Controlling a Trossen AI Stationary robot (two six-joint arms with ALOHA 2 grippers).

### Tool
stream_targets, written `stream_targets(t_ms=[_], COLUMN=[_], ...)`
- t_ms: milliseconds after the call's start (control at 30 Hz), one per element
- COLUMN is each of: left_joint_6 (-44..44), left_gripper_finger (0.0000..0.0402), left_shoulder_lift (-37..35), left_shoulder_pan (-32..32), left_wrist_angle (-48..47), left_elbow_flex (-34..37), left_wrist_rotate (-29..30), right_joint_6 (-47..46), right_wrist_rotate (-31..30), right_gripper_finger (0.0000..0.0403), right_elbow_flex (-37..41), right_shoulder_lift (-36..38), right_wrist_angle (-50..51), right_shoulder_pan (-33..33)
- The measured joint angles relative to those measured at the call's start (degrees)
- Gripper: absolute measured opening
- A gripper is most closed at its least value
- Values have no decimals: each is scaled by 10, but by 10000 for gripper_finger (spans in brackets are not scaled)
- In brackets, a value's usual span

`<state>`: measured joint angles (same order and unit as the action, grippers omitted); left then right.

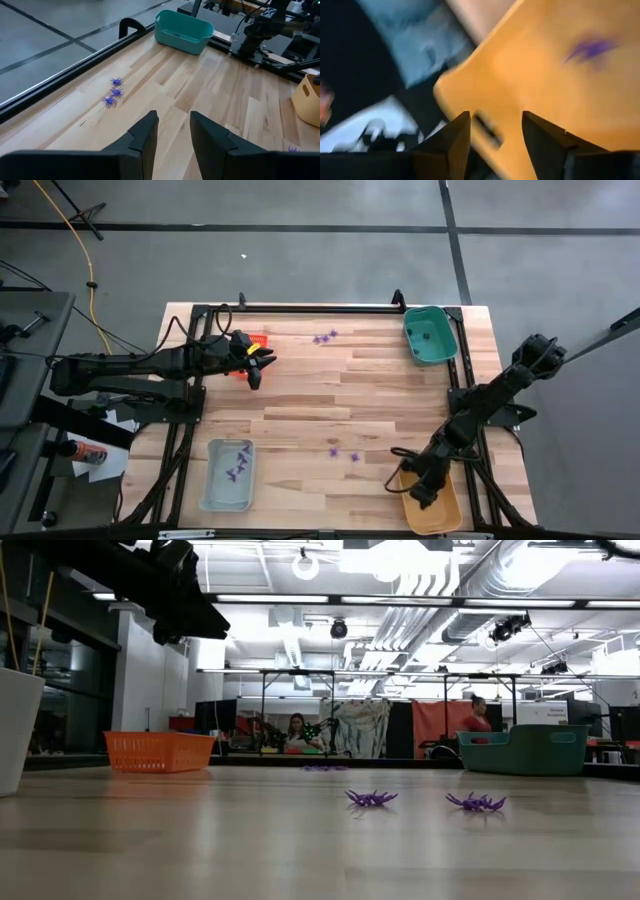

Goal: Sort Halloween decoration
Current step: Put the violet spider toy into the yellow bin

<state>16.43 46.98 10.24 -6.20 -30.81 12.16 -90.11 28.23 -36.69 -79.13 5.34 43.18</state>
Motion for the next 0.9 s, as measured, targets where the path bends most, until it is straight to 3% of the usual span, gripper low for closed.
stream_targets(t_ms=[133, 200, 400, 633, 767, 900], left_joint_6=[0, 0, 0, 0, 0, -1], left_gripper_finger=[106, 106, 106, 106, 106, 106], left_shoulder_lift=[0, 0, 0, 0, 0, 0], left_shoulder_pan=[0, 0, 0, 0, 0, 0], left_wrist_angle=[0, 0, 0, 0, 9, 40], left_elbow_flex=[0, 0, 0, 0, 0, -19], left_wrist_rotate=[0, 0, 0, 0, -3, -47], right_joint_6=[-1, 0, 33, 153, 285, 502], right_wrist_rotate=[86, 94, -1, -46, -26, -72], right_gripper_finger=[178, 178, 178, 179, 179, 171], right_elbow_flex=[0, 0, 0, -4, -54, -160], right_shoulder_lift=[6, 14, 28, 28, 27, 27], right_wrist_angle=[-61, -100, -219, -316, -276, -102], right_shoulder_pan=[0, 0, -47, -186, -266, -327])
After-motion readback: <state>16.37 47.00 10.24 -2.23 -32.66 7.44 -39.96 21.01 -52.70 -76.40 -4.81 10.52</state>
